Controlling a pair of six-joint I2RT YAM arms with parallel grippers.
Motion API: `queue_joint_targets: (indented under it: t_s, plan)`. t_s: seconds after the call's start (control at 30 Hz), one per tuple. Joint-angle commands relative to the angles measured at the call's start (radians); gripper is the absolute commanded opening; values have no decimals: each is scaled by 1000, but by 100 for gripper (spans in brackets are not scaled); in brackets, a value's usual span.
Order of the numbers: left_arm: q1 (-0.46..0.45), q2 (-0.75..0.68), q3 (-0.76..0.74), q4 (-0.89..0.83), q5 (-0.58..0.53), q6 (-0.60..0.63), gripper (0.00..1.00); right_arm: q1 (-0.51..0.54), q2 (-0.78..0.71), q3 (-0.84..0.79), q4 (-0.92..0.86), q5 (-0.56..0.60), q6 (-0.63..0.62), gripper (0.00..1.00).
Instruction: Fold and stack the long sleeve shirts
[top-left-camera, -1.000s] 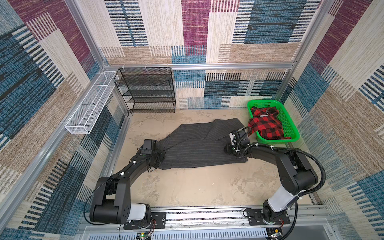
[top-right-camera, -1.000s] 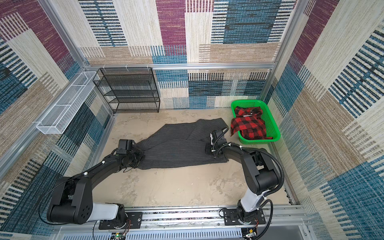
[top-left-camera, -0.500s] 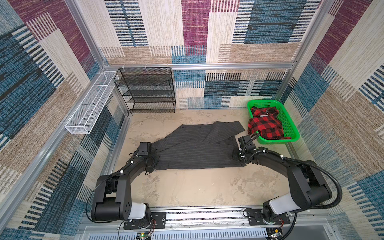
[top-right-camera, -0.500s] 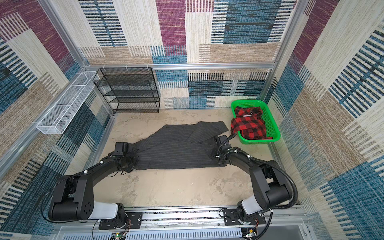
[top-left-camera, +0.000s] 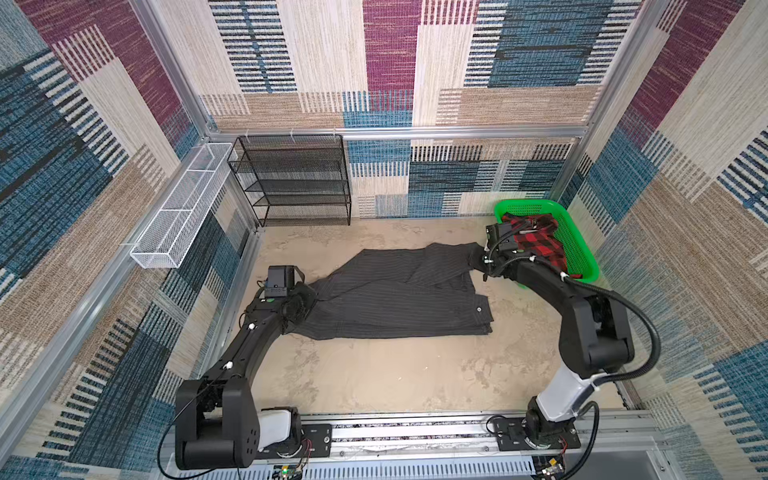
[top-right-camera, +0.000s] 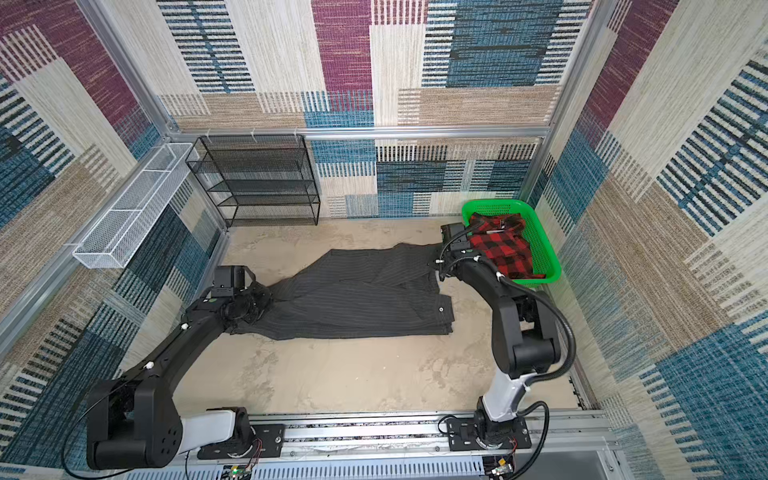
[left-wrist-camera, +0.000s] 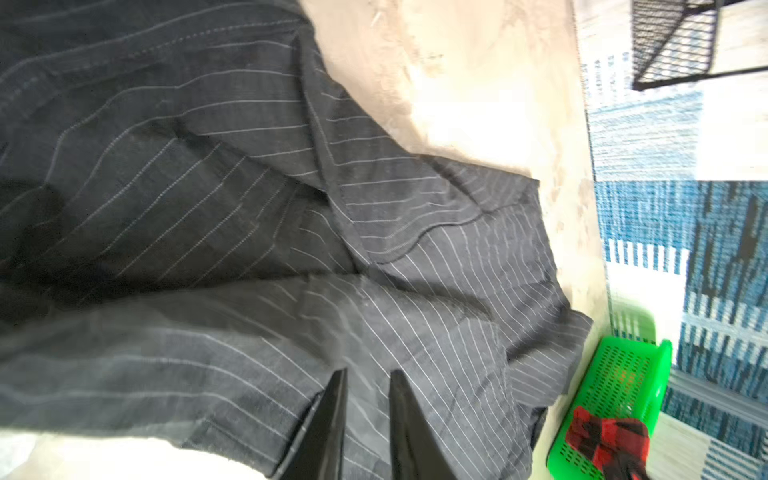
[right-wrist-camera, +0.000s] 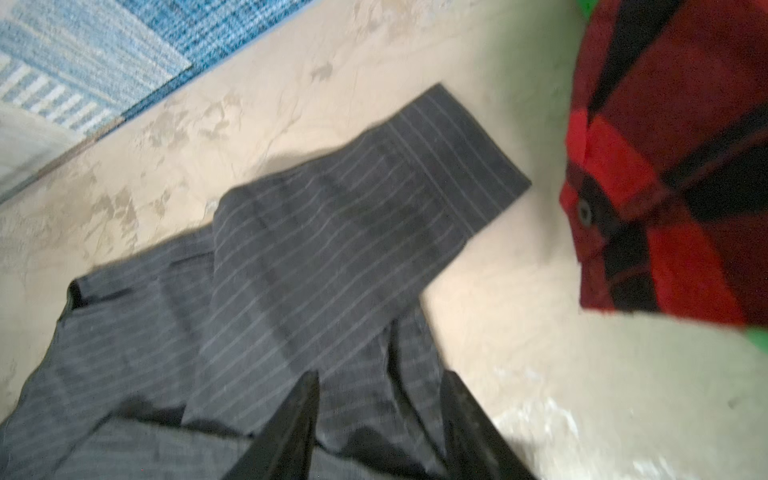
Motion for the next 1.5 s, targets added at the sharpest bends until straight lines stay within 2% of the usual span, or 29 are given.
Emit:
queue_joint_targets:
  t_s: [0.0,0.27,0.5,0.63,0.67,0.77,0.87,1.0,1.17,1.23,1.27,1.47]
  plan:
    - [-1,-23,35,-66,7,59,24,-20,92,72,20,-41,-9,52]
    - [-1,-64,25,-119,-26,82,27,-56,283,232,-9,78,-61,55]
    - [-1,-80,9,-118,-7,65,27,-68,399,323,-32,105,-104,58]
    - [-1,-133,-6,-154,-15,63,31,-69,438,339,-23,99,-116,58]
    - [-1,-148,-10,-164,-18,60,31,-70,446,341,-18,94,-120,55]
    - [-1,-181,-19,-183,-19,56,32,-69,445,338,16,65,-137,32]
    - [-1,-200,-20,-193,-14,53,32,-70,400,328,55,18,-157,18]
    - [-4,-212,-17,-187,11,43,32,-70,296,320,78,-85,-186,10]
    - [-23,-206,-15,-124,88,12,34,-63,165,292,104,-247,-197,7]
    - [-38,-196,-3,-110,108,10,35,-50,131,293,94,-251,-208,10]
    - [-48,-191,4,-107,112,13,35,-44,124,292,83,-241,-213,14]
    - [-61,-171,11,-93,122,23,35,-37,191,264,55,-145,-225,50]
